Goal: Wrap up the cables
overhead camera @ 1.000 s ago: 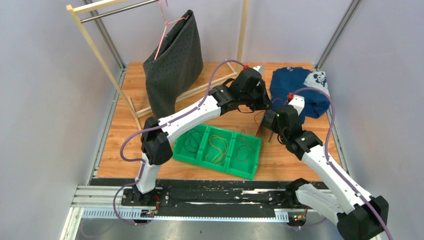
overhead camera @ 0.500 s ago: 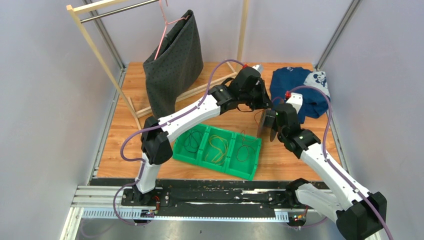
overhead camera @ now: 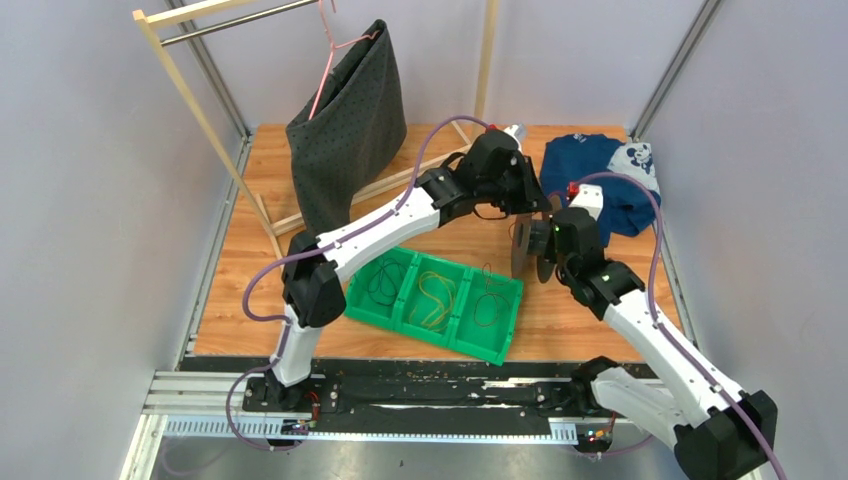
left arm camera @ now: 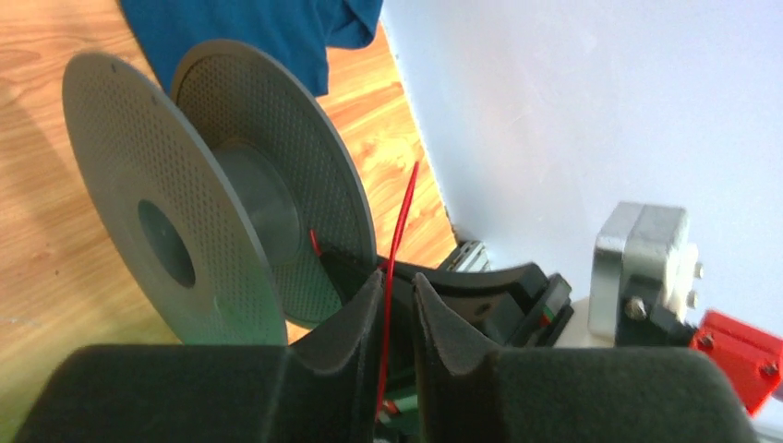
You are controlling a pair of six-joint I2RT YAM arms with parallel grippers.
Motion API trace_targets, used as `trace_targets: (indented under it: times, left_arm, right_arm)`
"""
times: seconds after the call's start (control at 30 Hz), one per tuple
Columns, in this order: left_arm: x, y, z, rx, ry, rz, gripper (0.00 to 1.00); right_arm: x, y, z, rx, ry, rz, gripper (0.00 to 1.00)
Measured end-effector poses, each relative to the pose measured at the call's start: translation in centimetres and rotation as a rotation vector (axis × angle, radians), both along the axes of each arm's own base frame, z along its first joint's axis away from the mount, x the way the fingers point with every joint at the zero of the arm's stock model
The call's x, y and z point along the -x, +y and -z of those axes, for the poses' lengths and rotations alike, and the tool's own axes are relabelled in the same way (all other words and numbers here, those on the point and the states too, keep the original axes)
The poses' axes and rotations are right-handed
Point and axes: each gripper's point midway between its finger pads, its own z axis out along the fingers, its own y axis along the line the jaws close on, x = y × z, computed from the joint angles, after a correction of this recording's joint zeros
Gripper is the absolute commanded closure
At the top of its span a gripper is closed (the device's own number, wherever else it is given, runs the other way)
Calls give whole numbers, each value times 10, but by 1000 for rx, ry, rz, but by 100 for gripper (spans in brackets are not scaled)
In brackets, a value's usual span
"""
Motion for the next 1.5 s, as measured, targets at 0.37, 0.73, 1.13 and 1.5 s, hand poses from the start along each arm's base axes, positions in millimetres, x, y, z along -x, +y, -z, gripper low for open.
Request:
trace_targets:
  times: [0.37,0.73,1.13,1.5]
  left_arm:
    - [-67,23,-23,93,-41,-16,40]
    - [-86,99,-86,121,-225,-7,40]
    - [20,160,14,-51,-368,149,34]
    - [51,139,72,-78,-570,233,34]
  right_arm:
    - [3,-29,-38,-35,87,-59,99]
    - [-24,-19,-83,-180,342,-222,99]
    - [-18,17,-163,-317,294,-390,99]
    - [-20,21,-174,-372,277,-362,99]
